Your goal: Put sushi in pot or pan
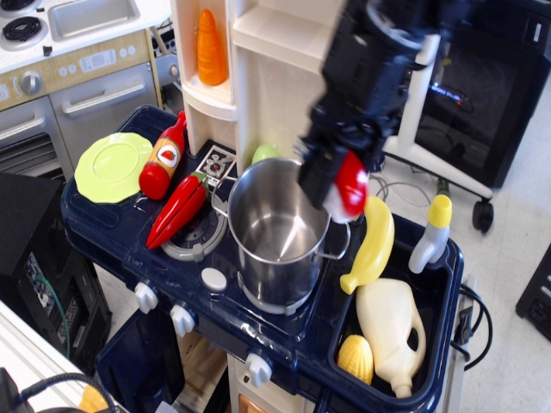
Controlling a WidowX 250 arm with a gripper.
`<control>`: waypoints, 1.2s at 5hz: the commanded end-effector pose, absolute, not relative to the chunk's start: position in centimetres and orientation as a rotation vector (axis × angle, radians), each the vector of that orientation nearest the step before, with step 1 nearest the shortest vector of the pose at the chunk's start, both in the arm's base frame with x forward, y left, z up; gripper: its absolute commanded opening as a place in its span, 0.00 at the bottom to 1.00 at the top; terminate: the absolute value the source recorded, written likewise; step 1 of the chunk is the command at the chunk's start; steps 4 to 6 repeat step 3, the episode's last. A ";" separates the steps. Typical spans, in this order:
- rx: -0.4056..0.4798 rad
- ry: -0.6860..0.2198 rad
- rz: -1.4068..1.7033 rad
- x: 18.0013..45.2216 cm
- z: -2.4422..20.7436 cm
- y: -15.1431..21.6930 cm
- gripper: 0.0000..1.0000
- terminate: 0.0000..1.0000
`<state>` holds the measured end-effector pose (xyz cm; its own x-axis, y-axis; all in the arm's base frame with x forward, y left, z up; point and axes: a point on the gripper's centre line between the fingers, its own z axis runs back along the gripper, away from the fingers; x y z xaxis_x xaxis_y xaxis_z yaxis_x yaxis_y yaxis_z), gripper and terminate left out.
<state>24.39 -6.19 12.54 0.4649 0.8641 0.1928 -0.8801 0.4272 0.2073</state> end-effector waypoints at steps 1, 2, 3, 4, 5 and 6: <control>0.281 -0.215 1.098 25.8 12.6 -2.5 1.00 0.00; 0.281 -0.215 1.098 25.8 12.6 -2.5 1.00 0.00; 0.281 -0.215 1.098 25.8 12.6 -2.5 1.00 1.00; 0.281 -0.215 1.098 25.8 12.6 -2.5 1.00 1.00; 0.281 -0.215 1.098 25.8 12.6 -2.5 1.00 1.00; 0.281 -0.215 1.098 25.8 12.6 -2.5 1.00 1.00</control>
